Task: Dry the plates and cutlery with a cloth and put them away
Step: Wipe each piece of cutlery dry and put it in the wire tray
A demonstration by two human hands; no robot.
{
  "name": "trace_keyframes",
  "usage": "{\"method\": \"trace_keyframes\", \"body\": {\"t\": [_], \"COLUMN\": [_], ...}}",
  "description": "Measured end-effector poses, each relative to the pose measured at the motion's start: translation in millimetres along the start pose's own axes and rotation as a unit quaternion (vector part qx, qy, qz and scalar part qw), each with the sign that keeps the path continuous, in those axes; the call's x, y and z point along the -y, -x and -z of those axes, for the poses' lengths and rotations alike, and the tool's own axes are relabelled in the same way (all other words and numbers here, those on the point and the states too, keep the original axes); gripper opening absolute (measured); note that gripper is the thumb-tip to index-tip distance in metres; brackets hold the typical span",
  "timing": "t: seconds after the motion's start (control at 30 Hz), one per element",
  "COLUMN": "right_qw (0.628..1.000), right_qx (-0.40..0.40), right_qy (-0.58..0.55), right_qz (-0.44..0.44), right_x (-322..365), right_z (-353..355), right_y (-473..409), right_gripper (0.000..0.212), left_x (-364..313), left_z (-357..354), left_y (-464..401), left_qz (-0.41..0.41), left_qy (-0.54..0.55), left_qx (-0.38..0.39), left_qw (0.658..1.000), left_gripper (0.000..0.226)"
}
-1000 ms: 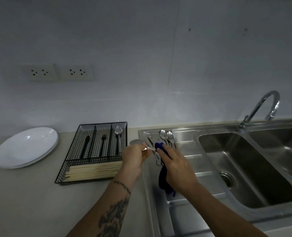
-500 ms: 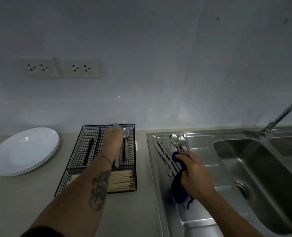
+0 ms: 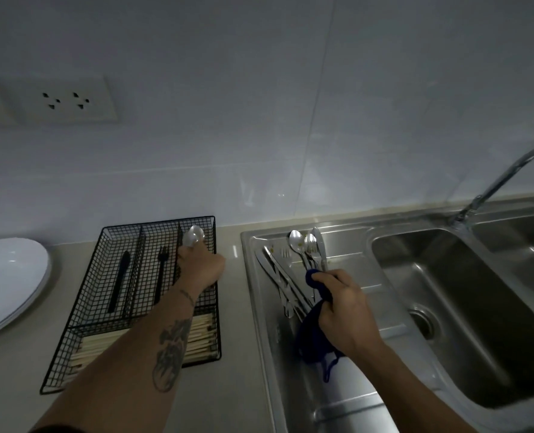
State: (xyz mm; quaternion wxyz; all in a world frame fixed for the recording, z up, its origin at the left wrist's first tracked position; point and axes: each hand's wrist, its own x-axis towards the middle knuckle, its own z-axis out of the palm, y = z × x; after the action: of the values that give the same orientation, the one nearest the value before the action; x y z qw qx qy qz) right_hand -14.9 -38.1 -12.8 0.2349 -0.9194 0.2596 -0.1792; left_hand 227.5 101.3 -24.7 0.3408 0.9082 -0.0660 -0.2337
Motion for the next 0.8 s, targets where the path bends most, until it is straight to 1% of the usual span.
{"method": "trace_keyframes", "body": {"t": [0.07, 0.13, 0.2, 0.27, 0.3, 0.33, 0.4, 0.53, 0.63, 0.8], "right_qw": [1.0, 1.0, 0.999, 0.999, 0.999, 0.999, 0.999, 0.999, 0.998, 0.996], "right_qx": [-0.003, -0.004, -0.006, -0.005, -0.004, -0.002, 0.008, 0.029, 0.051, 0.068], "right_qy": [-0.008, -0.015, -0.018, -0.014, -0.011, -0.007, -0.001, 0.0, -0.007, -0.025], "right_qz": [-0.01, -0.02, -0.03, -0.039, -0.043, -0.046, -0.05, -0.046, -0.047, -0.054], "right_x": [-5, -11, -17, -23, -26, -30, -37, -53, -63, -75], "right_z": [4, 8, 13, 18, 20, 23, 29, 36, 39, 42], "right_y": [-1, 0, 0, -1, -1, -2, -2, -2, -2, -5], "right_gripper": [0.056, 0.058, 0.058, 0.057, 0.057, 0.056, 0.056, 0.057, 0.059, 0.059], "left_x": [7, 7, -6, -28, -41, -53, -73, -98, -113, -124], "left_z": [-6, -11, -20, -33, -42, -51, -70, -102, -114, -124], "left_y": [1, 1, 2, 3, 3, 1, -3, -15, -21, -33], "left_qz": [-0.015, -0.048, -0.119, -0.202, -0.23, -0.239, -0.232, -0.216, -0.193, -0.168], "left_qy": [-0.04, -0.068, -0.076, -0.066, -0.062, -0.057, -0.063, -0.128, -0.148, -0.151], "left_qx": [-0.022, -0.079, -0.134, -0.135, -0.121, -0.097, -0.054, -0.01, 0.0, 0.0], "left_qw": [0.999, 0.993, 0.981, 0.968, 0.964, 0.964, 0.969, 0.968, 0.97, 0.974], "left_gripper": [0.077, 0.076, 0.06, 0.04, 0.033, 0.03, 0.029, 0.032, 0.026, 0.018]}}
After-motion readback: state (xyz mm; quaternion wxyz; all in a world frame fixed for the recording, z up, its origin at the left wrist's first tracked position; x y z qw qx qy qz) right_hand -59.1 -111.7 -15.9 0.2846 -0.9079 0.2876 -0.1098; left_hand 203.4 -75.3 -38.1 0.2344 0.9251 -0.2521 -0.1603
